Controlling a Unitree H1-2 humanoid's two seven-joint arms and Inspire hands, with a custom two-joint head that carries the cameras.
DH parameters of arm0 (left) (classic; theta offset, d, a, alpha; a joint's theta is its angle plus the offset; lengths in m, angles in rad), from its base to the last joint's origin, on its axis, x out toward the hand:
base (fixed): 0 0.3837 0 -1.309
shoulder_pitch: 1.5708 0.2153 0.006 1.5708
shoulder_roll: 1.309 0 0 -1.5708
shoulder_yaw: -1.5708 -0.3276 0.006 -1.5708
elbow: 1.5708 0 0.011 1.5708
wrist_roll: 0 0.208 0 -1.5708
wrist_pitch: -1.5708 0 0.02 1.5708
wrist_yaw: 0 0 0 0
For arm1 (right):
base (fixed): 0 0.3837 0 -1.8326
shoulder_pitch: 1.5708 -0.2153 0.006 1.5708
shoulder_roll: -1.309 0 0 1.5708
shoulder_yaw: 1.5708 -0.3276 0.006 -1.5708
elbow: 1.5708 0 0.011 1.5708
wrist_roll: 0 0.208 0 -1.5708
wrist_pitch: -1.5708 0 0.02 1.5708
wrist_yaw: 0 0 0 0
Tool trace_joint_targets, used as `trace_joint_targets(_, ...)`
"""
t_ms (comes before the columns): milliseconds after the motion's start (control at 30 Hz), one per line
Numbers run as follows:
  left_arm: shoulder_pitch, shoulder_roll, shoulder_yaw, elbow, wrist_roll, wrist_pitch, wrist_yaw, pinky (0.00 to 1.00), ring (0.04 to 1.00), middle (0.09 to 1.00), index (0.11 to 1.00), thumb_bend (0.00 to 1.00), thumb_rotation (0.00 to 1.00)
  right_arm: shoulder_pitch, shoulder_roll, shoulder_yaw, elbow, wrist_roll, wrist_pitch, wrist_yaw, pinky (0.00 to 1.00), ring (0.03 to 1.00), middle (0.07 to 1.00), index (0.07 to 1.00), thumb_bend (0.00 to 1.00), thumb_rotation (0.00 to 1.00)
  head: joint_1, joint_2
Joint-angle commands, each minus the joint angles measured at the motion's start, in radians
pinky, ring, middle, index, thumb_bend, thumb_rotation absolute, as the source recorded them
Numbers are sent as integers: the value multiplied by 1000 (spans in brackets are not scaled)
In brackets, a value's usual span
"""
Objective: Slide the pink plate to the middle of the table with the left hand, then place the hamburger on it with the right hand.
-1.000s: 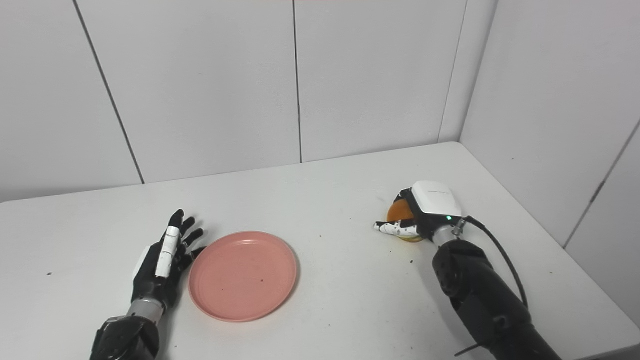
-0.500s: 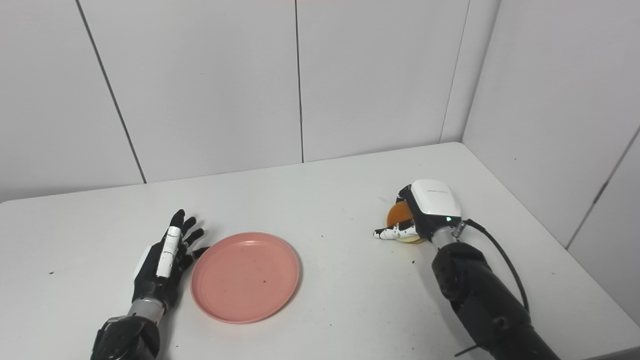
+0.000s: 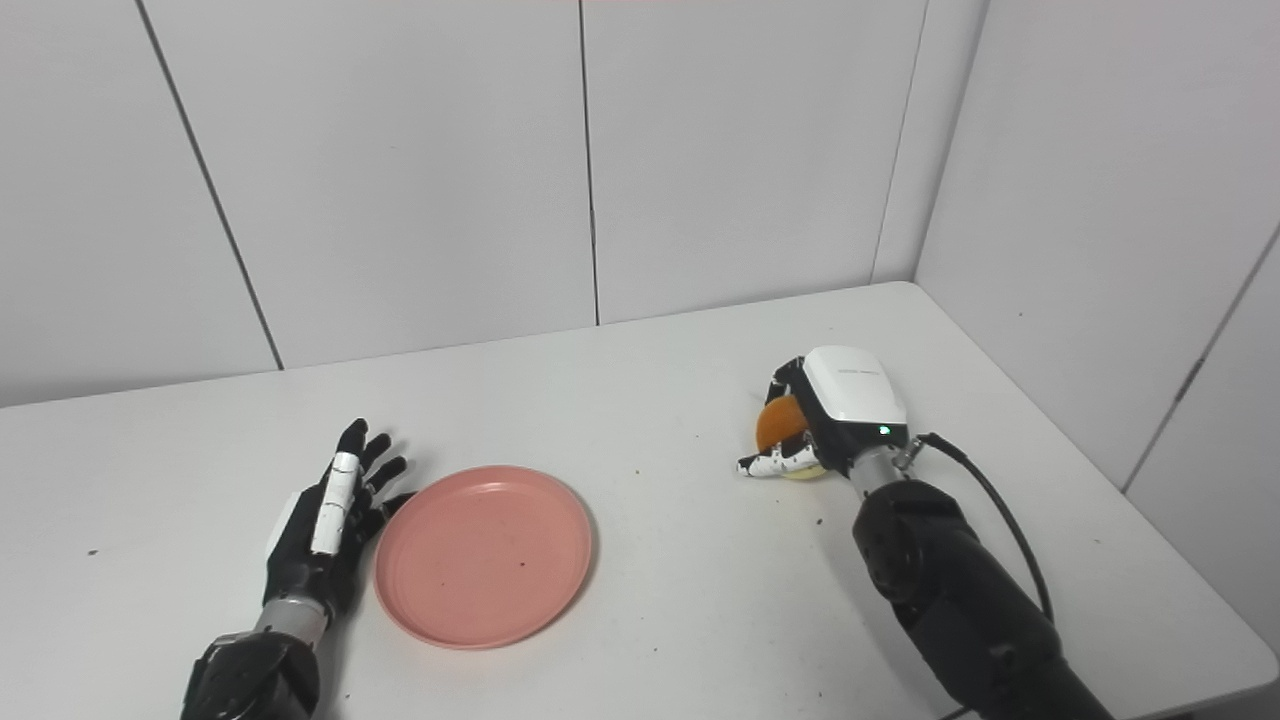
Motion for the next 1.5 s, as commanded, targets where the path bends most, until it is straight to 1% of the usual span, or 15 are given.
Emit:
trace_joint_targets(0,-8,-1,-7,-7,7,18,0,730,899,952,1000,820,881,-63,0,-13,-90,-13,7,19,108,153,214,260,594,205,4,3)
trace_joint_targets(67,-8,-2,-9,-6,9,16,1,702,897,952,1000,821,882,-75,11,-12,-137,-13,8,45,109,155,216,261,590,208,8,4)
trace_joint_targets(133,-9,-4,-10,-3,11,14,3,720,901,954,1000,818,884,-82,19,-11,-171,-22,15,68,106,152,213,256,590,214,13,6)
trace_joint_targets(267,-9,-12,-18,-7,20,13,13,634,886,949,1000,801,892,-98,42,-14,-255,-38,43,134,121,167,229,275,584,263,34,8)
trace_joint_targets(333,-9,-19,-20,-7,24,15,22,645,877,943,1000,790,892,-105,56,-17,-291,-44,53,159,127,171,232,278,586,285,47,9)
trace_joint_targets(433,-10,-31,-19,-6,21,13,30,662,877,939,999,792,878,-109,74,-22,-331,-40,39,175,136,181,243,292,589,286,76,11)
trace_joint_targets(533,-12,-42,-15,-2,10,8,29,727,893,945,1000,783,861,-114,93,-21,-364,-33,28,193,145,191,255,301,588,275,88,10)
trace_joint_targets(567,-13,-45,-16,0,12,6,30,777,904,951,1000,781,862,-114,107,-21,-374,-29,27,194,148,194,260,307,594,256,98,11)
trace_joint_targets(700,-12,-53,-23,3,28,1,40,827,907,950,1000,784,876,-109,159,-14,-388,-17,12,185,141,189,261,315,592,210,128,15)
trace_joint_targets(833,-12,-59,-27,6,36,0,51,884,903,939,998,810,873,-107,208,5,-401,-33,26,197,131,180,254,307,583,222,139,16)
trace_joint_targets(967,-13,-53,-35,3,44,6,55,881,905,944,1000,816,889,-110,261,27,-390,-46,20,196,151,206,285,334,580,236,148,19)
trace_joint_targets(1133,-15,-65,-35,16,46,-4,68,885,903,939,995,815,877,-98,303,39,-371,-36,-8,178,150,200,274,329,585,231,168,16)
trace_joint_targets(1200,-17,-69,-36,23,48,-10,72,890,903,941,997,813,880,-90,320,37,-364,-18,-18,170,151,198,269,311,593,203,179,16)
trace_joint_targets(1300,-21,-73,-35,40,45,-24,69,901,904,943,1000,828,873,-80,335,40,-361,-6,-23,164,154,202,270,307,591,209,199,17)
trace_joint_targets(1467,-18,-79,-35,37,46,-21,68,926,905,949,1000,839,872,-57,357,57,-356,0,-23,160,170,221,292,338,582,222,213,22)
